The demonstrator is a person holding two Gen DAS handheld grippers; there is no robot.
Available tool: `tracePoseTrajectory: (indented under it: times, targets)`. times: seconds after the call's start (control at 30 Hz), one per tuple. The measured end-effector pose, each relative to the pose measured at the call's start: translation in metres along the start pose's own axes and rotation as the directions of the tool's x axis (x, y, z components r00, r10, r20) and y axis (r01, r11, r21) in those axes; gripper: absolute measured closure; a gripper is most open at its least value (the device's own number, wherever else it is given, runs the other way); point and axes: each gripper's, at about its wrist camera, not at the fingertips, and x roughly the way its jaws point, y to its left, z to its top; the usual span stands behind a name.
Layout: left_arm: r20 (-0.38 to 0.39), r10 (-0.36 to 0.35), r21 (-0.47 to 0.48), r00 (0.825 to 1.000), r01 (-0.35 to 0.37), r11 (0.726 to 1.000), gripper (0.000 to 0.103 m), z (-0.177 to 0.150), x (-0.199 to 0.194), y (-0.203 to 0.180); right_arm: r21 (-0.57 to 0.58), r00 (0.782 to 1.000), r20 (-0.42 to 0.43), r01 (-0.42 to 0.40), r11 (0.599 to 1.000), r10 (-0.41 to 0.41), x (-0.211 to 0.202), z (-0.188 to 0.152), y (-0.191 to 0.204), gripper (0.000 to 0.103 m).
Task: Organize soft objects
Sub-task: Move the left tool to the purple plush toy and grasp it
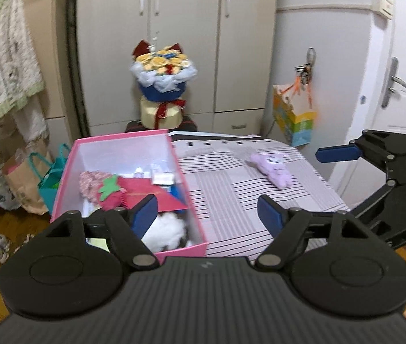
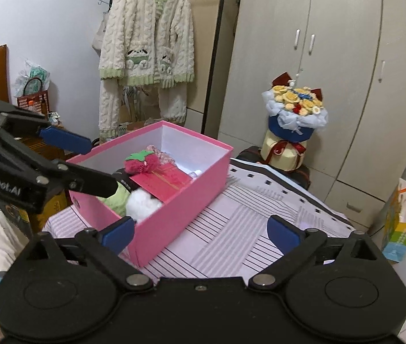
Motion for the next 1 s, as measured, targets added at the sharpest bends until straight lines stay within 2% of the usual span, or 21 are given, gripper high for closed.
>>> tracePoseTrajectory:
  times: [0.17, 0.23, 0.43, 0.57, 0.8, 0.9, 1.0]
  targets:
    - [0.003, -0.058, 0.035, 0.998, 0.057, 0.998, 0.010, 0.002, 0.013, -0.028, 0.041, 0.999, 0.035, 0.032, 0.999, -0.033, -0.022, -0.024, -0.028, 0.000]
    - [0.011, -0.088, 0.020, 0.996, 0.087, 0.996, 0.006, 0.004, 0.022, -0.037, 0.063, 0.998, 0.059, 0.022, 0.998, -0.026, -0.029, -0.033, -0.042, 0.000]
    - [0.004, -0.138, -0.005, 0.990, 0.138, 0.990, 0.006, 0.007, 0.059, -0.061, 0.099, 0.996, 0.090, 0.013, 0.995, -0.022, -0.029, -0.059, -0.076, 0.000]
    - [0.027, -0.148, -0.020, 0.989, 0.149, 0.989, 0.006, 0.004, 0.093, -0.073, 0.116, 0.996, 0.090, -0.001, 0.993, -0.009, -0.015, -0.073, -0.097, 0.000]
    - [0.052, -0.168, -0.108, 0.984, 0.172, 0.979, 0.008, 0.006, 0.148, -0.078, 0.159, 0.996, 0.087, -0.010, 0.987, -0.004, 0.033, -0.091, -0.131, 0.000]
    - [0.039, -0.172, -0.148, 0.984, 0.176, 0.973, 0.009, 0.010, 0.174, -0.081, 0.177, 0.995, 0.092, 0.028, 0.984, -0.045, 0.058, -0.096, -0.142, 0.000]
    - [0.012, -0.180, -0.183, 0.984, 0.179, 0.967, 0.009, 0.012, 0.201, -0.084, 0.203, 0.995, 0.089, 0.031, 0.979, -0.050, 0.084, -0.097, -0.154, 0.000]
